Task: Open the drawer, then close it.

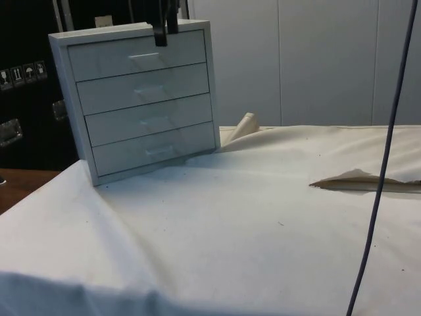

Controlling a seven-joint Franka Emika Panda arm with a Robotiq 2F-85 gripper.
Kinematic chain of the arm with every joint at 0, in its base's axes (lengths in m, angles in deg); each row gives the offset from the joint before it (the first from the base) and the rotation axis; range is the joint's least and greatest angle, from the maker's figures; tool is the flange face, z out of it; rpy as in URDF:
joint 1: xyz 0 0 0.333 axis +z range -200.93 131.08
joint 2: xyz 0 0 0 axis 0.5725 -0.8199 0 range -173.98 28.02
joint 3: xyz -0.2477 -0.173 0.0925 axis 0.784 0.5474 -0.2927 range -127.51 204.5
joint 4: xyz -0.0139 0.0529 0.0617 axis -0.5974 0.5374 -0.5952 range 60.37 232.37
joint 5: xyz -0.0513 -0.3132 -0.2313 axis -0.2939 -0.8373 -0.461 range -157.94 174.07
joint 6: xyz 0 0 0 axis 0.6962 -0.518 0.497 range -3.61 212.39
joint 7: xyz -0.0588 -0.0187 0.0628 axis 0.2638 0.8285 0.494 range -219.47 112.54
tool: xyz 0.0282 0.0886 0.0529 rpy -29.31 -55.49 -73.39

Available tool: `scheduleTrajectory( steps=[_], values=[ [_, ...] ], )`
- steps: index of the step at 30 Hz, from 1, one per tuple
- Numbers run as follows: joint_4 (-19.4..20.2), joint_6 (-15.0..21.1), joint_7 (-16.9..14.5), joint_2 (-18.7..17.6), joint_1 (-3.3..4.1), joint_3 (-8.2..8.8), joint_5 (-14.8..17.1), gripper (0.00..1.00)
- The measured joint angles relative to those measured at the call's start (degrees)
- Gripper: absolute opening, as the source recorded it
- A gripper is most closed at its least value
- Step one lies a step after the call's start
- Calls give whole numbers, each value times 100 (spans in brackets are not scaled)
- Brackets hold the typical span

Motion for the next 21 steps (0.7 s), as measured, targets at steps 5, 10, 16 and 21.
scheduleTrajectory(
  steps=[5, 10, 16, 21],
  values=[
    [74, 241, -92, 0, -17, 11, -6, 100],
    [189, 561, -201, -6, -40, 29, -6, 100],
    [355, 1014, -361, -6, -63, 52, -6, 100],
    [418, 1203, -470, -6, -74, 63, -6, 100]
  ],
)
